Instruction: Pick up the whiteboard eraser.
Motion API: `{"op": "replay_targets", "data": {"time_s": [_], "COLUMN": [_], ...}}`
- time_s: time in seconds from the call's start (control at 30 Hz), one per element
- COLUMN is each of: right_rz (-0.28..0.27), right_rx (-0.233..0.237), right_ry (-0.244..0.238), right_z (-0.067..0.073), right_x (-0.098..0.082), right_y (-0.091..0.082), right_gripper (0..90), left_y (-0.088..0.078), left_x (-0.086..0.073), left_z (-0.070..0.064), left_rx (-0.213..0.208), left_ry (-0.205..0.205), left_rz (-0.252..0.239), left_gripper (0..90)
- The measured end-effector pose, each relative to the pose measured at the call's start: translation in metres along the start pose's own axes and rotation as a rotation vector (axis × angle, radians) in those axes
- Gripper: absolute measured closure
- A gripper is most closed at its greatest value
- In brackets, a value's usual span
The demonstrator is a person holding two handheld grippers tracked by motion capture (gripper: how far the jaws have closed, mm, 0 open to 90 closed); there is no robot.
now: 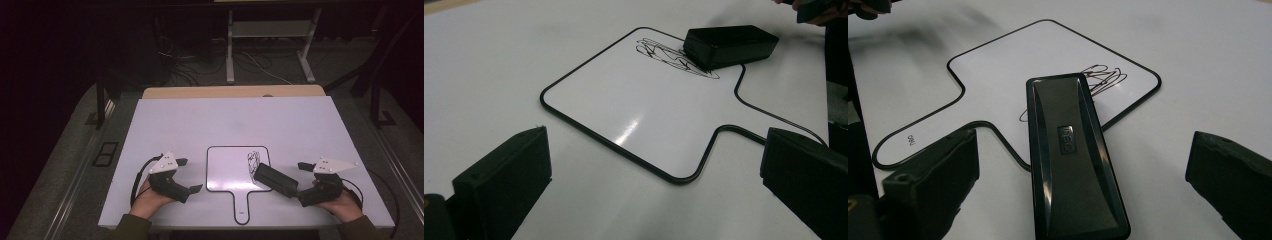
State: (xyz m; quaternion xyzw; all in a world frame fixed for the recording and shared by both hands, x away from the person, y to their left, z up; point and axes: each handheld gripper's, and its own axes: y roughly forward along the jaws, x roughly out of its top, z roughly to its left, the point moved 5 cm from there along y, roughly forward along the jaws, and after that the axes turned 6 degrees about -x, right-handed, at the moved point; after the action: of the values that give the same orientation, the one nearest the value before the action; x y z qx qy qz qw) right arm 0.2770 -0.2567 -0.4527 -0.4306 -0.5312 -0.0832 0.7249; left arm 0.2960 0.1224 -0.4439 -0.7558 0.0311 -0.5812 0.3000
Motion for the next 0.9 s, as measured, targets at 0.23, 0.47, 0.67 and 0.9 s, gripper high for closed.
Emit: {"op": "replay_targets", "data": {"time_s": [0.23,0.47,0.67,0.9], "right_rz": [-0.008,0.009,0.015,0.015], "right_rx": [-0.001,0.000,0.008,0.024], "right_ry": [-0.007,-0.003,-0.010,0.003], "right_z": [-0.0010,-0.0019,-0.0014,-0.0034], "right_x": [0.0008,0.0013,0.0037,0.0052], "right_y": [-0.0015,-0.0025,-0.0018,0.0005], "right_gripper": [0.0,0.0,0.0,0.0], "left_y": [0.0008,0.0012,0.0008,0.0021], "left_x": [-0.0003,-0.0014,-0.0028,-0.0031], "left_z": [-0.0005,-0.0023,-0.0018,-0.0022], "left_rx": [-0.002,-0.007,-0.012,-0.017], "left_ry": [-0.007,-0.007,-0.008,-0.014], "left_rz": [0.008,0.017,0.021,0.026], "left_gripper": [0.0,0.0,0.0,0.0]}}
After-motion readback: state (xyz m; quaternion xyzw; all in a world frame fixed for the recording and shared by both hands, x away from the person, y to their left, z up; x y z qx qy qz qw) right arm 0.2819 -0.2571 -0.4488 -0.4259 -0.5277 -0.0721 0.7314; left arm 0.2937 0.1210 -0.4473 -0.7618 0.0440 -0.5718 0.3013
